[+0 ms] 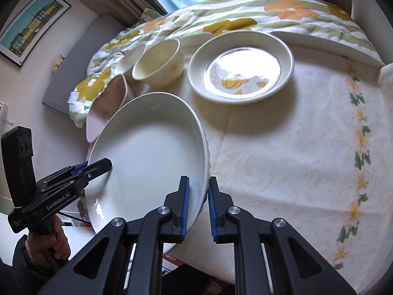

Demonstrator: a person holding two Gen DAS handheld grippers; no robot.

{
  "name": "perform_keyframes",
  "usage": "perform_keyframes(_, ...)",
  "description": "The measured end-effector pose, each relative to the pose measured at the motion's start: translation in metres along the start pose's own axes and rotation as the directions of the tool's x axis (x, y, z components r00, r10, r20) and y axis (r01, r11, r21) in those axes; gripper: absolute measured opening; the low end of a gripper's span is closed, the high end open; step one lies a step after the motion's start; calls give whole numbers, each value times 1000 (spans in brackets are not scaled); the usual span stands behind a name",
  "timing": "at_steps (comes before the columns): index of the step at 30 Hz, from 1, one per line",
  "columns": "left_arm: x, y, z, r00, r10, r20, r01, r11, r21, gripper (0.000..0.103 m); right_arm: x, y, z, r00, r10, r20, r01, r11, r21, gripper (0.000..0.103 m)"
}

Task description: Organize plates and bowls

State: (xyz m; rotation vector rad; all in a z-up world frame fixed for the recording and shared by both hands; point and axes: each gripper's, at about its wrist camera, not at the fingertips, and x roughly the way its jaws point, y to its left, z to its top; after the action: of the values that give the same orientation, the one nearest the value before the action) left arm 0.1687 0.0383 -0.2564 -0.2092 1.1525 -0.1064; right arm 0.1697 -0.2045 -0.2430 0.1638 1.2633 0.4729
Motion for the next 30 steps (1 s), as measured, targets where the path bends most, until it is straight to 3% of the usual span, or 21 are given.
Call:
perform_keyframes(8,31,21,-3,999,-14,-44,17,999,52,18,22,17,-8,996,-91,-3,91,996,27,14)
perform_keyframes(21,45,11,-4,997,61,-43,-52,983,173,18,31,33,-8,977,-214,18,214,977,3,14)
perform_keyframes(26,45,-5,-7,987,161,1,-155,953,259,18,33,36,-8,971,-238,20,238,971,-27,14)
perform_keyframes(30,45,-20,-13,966,253,55,-256,903,345,18,35,39,-6,967,-253,18,254,966,-45,14)
